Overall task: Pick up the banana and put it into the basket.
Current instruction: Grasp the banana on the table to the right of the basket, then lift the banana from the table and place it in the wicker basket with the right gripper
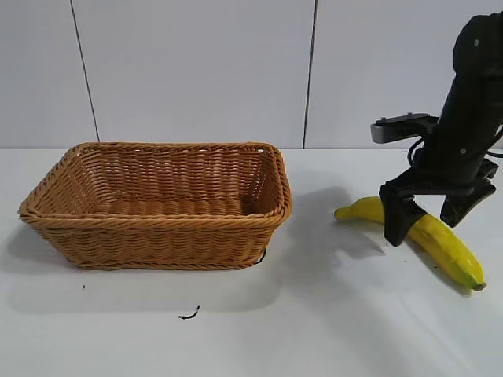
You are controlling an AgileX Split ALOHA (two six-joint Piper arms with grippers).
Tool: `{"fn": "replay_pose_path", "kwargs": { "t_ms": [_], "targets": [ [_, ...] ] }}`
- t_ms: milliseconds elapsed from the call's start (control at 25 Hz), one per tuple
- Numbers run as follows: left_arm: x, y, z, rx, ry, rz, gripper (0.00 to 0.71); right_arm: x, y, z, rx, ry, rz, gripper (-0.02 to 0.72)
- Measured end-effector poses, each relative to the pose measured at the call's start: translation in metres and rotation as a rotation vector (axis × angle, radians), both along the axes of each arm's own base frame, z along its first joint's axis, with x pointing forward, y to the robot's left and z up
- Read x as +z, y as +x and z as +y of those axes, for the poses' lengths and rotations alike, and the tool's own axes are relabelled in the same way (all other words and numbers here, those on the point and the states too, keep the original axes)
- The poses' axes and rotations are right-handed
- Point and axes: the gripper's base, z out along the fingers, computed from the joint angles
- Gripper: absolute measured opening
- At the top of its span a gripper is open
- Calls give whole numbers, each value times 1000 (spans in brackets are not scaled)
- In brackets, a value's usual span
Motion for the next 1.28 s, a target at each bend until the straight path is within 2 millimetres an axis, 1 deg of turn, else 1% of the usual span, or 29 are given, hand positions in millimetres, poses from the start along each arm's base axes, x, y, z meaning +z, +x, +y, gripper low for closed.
{"fn": "replay_pose_path", "kwargs": {
  "t_ms": [80, 160, 200, 280, 320, 360, 560, 680, 760, 960, 1040, 1160, 1280],
  "targets": [
    [0, 0, 0, 0, 0, 0, 635, 0, 0, 0, -13, 2, 1, 581],
    [0, 0, 0, 0, 0, 0, 635, 0, 0, 0, -16, 1, 1, 505],
    [0, 0, 0, 0, 0, 0, 635, 0, 0, 0, -15, 0, 2, 455],
    [0, 0, 0, 0, 0, 0, 635, 0, 0, -1, -8, -10, 3, 328],
    [0, 0, 0, 0, 0, 0, 635, 0, 0, -1, -6, -13, 4, 281],
    [0, 0, 0, 0, 0, 0, 635, 0, 0, -2, -1, -20, 5, 292],
    [0, 0, 0, 0, 0, 0, 635, 2, -1, -4, 18, -43, 26, 291],
    [0, 0, 0, 0, 0, 0, 635, 12, -1, -4, 23, -50, 36, 291],
    [0, 0, 0, 0, 0, 0, 635, 30, 3, -4, 22, -49, 8, 291],
    [0, 0, 0, 0, 0, 0, 635, 93, 16, -2, 17, -36, -87, 291],
    [0, 0, 0, 0, 0, 0, 635, 113, 20, -1, 14, -26, -109, 291],
    [0, 0, 0, 0, 0, 0, 635, 136, 25, 1, 6, 5, -133, 291],
    [0, 0, 0, 0, 0, 0, 635, 156, 29, 12, 26, 20, -173, 291]
  ]
}}
